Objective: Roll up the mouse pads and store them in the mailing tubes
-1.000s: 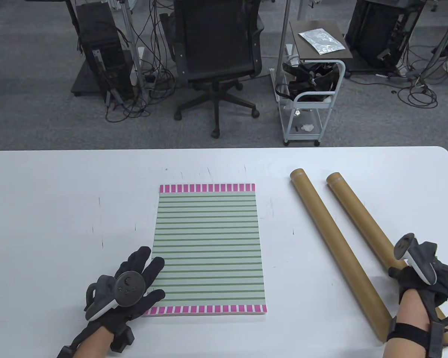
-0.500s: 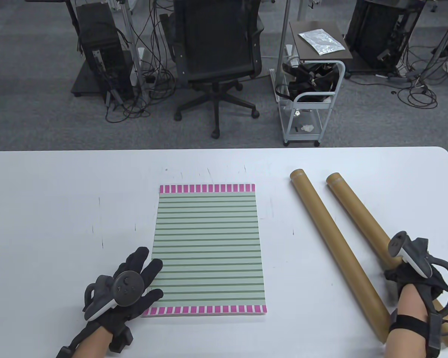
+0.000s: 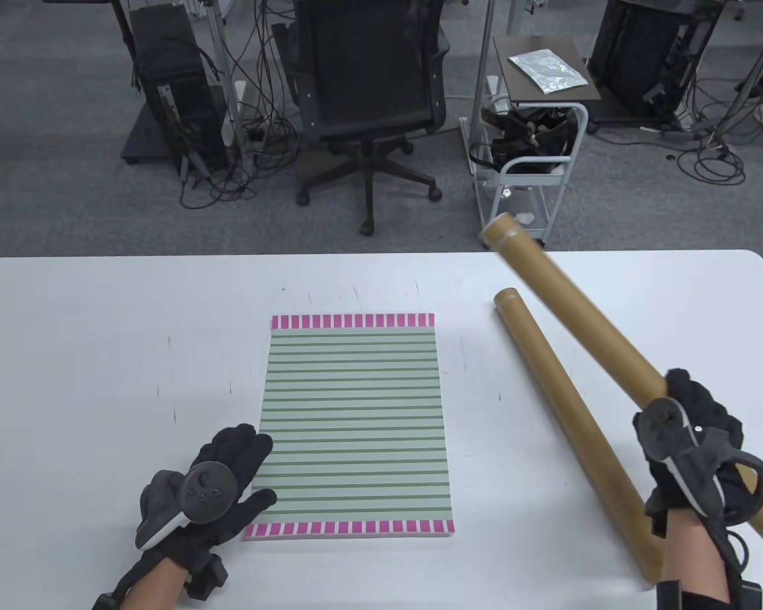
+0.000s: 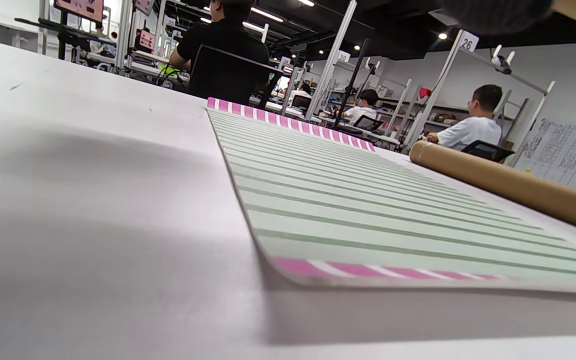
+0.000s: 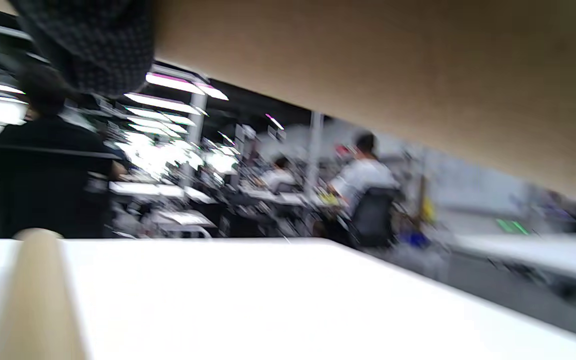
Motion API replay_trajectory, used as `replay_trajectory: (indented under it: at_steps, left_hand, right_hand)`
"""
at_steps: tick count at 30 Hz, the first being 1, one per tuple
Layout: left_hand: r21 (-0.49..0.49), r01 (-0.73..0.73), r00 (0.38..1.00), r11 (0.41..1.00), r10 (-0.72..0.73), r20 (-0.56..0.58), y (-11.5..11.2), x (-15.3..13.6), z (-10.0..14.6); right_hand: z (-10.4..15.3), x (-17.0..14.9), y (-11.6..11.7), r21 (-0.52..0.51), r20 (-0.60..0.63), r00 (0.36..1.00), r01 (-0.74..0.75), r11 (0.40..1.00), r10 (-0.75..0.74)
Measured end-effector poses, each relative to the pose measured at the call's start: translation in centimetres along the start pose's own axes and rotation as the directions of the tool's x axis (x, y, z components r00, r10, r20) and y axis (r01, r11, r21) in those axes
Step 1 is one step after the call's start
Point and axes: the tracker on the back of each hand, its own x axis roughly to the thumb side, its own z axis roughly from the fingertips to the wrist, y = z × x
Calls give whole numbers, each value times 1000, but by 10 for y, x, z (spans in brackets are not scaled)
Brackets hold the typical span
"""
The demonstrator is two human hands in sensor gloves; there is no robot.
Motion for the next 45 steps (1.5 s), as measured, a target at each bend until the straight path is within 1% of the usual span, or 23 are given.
replay_trajectory:
  at_steps: [2,4,7,8,11,13,14,16,19,21,22,23,25,27,29,32,35,36,40,41,42,44,45]
  left_hand:
    - [17,-82,997,996,82,7,3,-3,2]
    - [20,-217,976,976,217,24,4,-5,3]
    - [-5,-398,916,917,398,47,3,-8,2]
    - [-15,-456,889,890,456,51,3,-9,2]
    - [-36,-561,824,827,562,70,1,-11,1]
    - [-52,-616,782,786,618,80,-1,-10,-1]
    - [-51,-630,772,775,632,67,-2,-9,-2]
    - [-43,-633,771,773,634,56,-3,-9,-1]
    - [11,-586,810,810,585,37,0,-2,1]
    - [87,-558,829,825,559,12,3,2,3]
    - [81,-558,830,826,558,27,4,2,3]
    - [58,-585,811,809,584,40,4,1,3]
    - [-2,-676,735,737,675,69,1,-2,2]
    - [-75,-801,588,594,804,94,-1,-6,0]
    - [-70,-838,533,541,839,109,2,-7,0]
    - [-41,-811,576,584,808,123,7,-9,2]
    - [-67,-837,534,543,837,116,5,-11,1]
    - [-67,-838,533,542,838,113,5,-12,0]
    - [-34,-816,572,577,815,96,8,-19,0]
    - [1,-789,613,615,786,80,11,-23,2]
    - [45,-736,677,676,734,55,13,-28,3]
    - [170,-528,839,832,542,-47,21,-38,7]
    - [217,-378,905,900,408,-119,24,-41,9]
  right_hand:
    - [21,31,-8,-98,131,990,-42,994,55]
    - [44,56,-8,-145,240,966,-58,988,92]
    - [77,82,5,-185,341,935,-39,982,101]
    - [89,89,15,-194,368,926,-13,981,85]
    - [100,101,26,-131,456,889,15,991,47]
    - [104,106,25,-182,483,870,-15,983,103]
    - [106,107,26,-197,487,865,-23,980,118]
    - [107,107,28,-176,497,863,-3,984,91]
    - [109,106,29,-171,511,855,9,985,81]
    - [111,107,28,-191,520,849,6,982,96]
    - [111,107,28,-198,520,848,5,980,101]
    - [110,106,29,-183,521,850,16,983,83]
    - [109,105,33,-160,518,853,21,987,66]
    - [107,104,36,-144,515,855,21,989,57]
    - [106,104,37,-121,516,856,40,992,28]
    - [106,104,37,-137,511,859,39,990,37]
    - [105,102,36,-142,507,861,47,989,32]
    - [105,102,37,-143,507,861,47,989,32]
    - [102,99,40,-130,497,867,52,990,20]
    - [101,98,40,-136,492,870,44,990,29]
    - [100,97,40,-138,487,873,43,989,29]
    - [99,95,40,-136,474,880,51,989,20]
    - [98,95,40,-139,470,882,54,989,18]
